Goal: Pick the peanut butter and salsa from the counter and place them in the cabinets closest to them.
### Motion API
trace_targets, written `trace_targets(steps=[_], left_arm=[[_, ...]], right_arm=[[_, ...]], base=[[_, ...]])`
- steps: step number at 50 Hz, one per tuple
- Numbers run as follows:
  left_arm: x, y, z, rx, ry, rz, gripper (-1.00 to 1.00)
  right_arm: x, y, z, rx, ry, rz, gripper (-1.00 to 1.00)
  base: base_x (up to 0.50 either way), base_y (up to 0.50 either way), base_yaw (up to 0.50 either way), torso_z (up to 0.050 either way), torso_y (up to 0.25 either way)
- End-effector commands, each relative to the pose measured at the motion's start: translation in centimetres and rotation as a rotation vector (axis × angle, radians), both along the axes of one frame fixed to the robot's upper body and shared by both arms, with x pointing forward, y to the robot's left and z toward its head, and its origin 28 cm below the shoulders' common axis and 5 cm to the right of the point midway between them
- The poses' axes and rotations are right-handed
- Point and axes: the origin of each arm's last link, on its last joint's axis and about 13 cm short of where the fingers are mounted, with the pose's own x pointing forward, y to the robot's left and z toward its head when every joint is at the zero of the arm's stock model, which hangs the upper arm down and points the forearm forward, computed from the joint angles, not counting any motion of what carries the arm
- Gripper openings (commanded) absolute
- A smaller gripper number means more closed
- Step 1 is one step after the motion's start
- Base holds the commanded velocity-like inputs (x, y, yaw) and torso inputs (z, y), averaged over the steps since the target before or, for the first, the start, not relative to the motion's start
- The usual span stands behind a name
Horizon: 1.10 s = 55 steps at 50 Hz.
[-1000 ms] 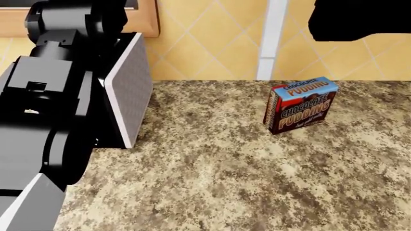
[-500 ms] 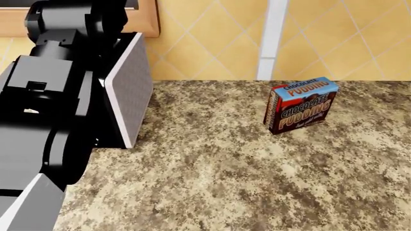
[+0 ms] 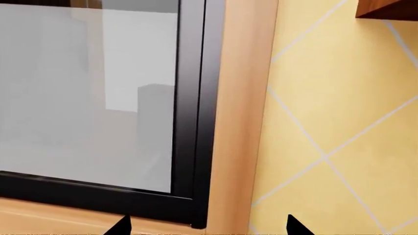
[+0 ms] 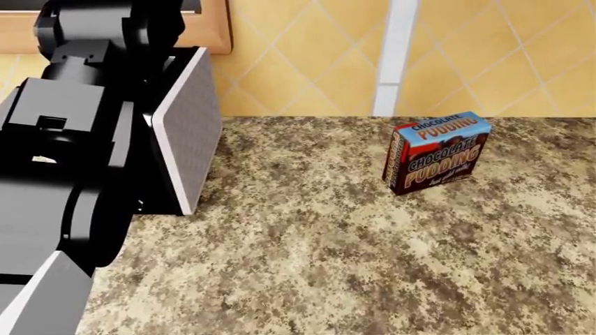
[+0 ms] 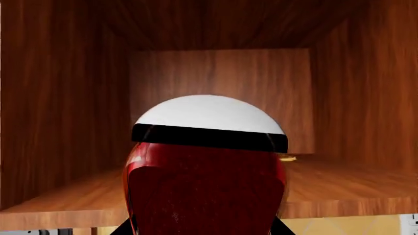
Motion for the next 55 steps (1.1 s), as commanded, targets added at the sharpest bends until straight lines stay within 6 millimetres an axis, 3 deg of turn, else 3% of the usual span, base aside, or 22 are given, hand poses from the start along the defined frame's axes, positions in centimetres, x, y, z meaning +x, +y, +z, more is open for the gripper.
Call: trace_targets(steps=[1,11,24,42,55], left_arm=[[0.0,-0.1,-0.2,0.001,0.006,-0.001,1.0],[0.0,-0.1,-0.2,0.003,0.006,0.0,1.0],[0.1,-0.2,-0.5,0.015,0.018,0.0,1.0],[0.1,-0.2,-0.5,0.02,0.016,0.004,1.0],[0.1,-0.3,-0.7,0.027,0.019,0.004,1.0]], right_arm=[[0.4,0.1,3.3,-0.021,0.02,-0.025,-1.0],[0.9,0.8,5.3,-0.061,0.011,-0.028,-1.0],[4.3,0.6,7.2,-0.058,0.246,-0.05,-1.0],[6.1,0.8,7.8,-0.035,0.377,-0.045,-1.0],[9.8,-0.8,6.8,0.027,0.525,-0.071,-1.0]], base=[[0.0,0.0,0.0,0.0,0.0],[0.0,0.0,0.0,0.0,0.0],[0.0,0.0,0.0,0.0,0.0],[0.0,0.0,0.0,0.0,0.0],[0.0,0.0,0.0,0.0,0.0]])
